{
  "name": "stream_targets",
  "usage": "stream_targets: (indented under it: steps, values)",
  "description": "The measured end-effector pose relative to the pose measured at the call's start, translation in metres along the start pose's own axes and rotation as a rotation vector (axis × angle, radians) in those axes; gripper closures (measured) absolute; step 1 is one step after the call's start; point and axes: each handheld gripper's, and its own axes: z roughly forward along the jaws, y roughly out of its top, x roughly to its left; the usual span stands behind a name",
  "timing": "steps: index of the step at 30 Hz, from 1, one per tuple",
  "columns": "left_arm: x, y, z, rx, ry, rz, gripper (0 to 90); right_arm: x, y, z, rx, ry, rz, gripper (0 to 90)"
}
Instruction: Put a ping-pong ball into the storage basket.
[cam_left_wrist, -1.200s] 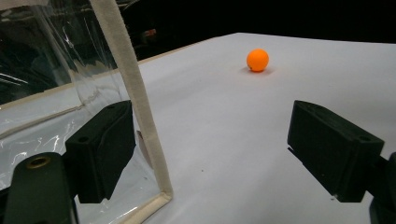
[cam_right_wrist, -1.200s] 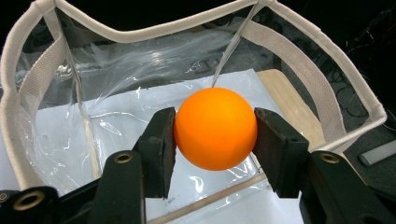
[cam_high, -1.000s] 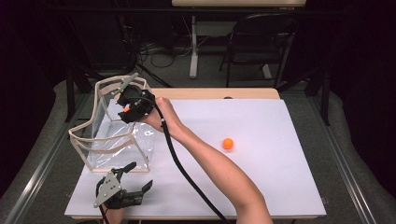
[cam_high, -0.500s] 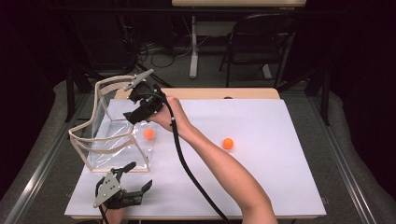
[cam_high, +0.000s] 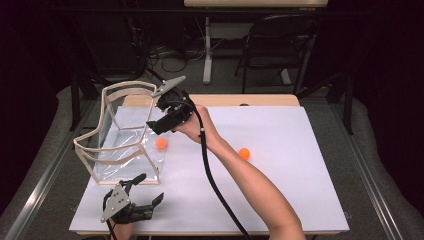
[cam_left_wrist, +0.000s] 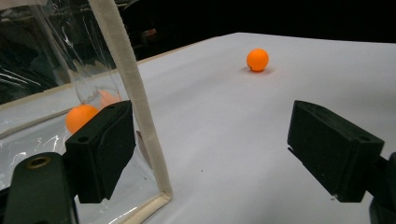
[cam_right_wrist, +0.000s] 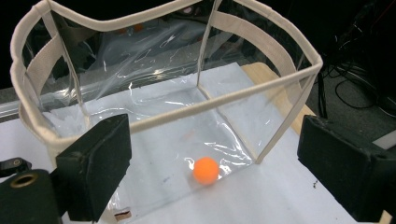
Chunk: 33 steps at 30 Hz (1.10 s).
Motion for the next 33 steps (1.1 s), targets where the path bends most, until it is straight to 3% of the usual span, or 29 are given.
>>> stream_targets:
  steps: [18, 33]
  values:
    - [0.0, 0.0, 0.0, -0.001, -0.002, -0.002, 15.5, 0.005, -0.05, -0.009, 0.037, -0.003, -0.001, 6.4]
    - [-0.001, 0.0, 0.002, 0.003, -0.005, -0.005, 15.5, 0.008, -0.11, -0.021, 0.081, -0.021, 0.042, 5.3]
